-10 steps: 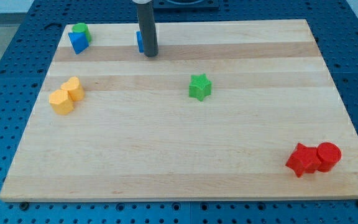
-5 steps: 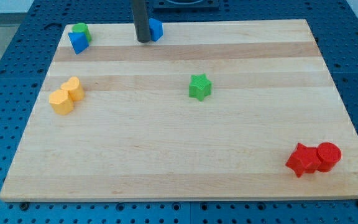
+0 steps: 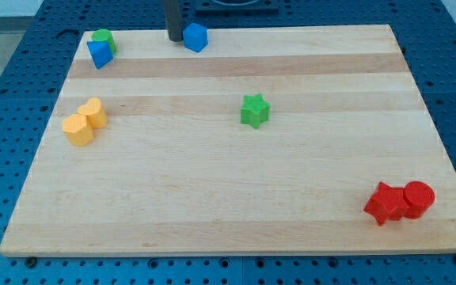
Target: Move blue cube to top center
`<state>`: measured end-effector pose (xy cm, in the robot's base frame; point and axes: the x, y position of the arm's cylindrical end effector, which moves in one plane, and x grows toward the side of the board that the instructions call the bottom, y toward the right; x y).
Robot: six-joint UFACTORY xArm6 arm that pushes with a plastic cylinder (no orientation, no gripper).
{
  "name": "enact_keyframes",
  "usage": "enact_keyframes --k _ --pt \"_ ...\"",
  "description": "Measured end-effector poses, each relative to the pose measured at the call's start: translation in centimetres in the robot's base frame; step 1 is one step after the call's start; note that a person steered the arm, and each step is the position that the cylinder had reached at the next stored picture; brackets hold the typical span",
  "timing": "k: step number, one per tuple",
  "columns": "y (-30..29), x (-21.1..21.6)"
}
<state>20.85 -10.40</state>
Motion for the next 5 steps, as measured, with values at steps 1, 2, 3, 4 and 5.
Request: enact_keyframes --k 1,2,3,4,5 --pt "3.3 0.0" --pt "6.1 0.0" --pt "7.4 0.0" --pt "7.3 0.0" --pt "4.3 0.0"
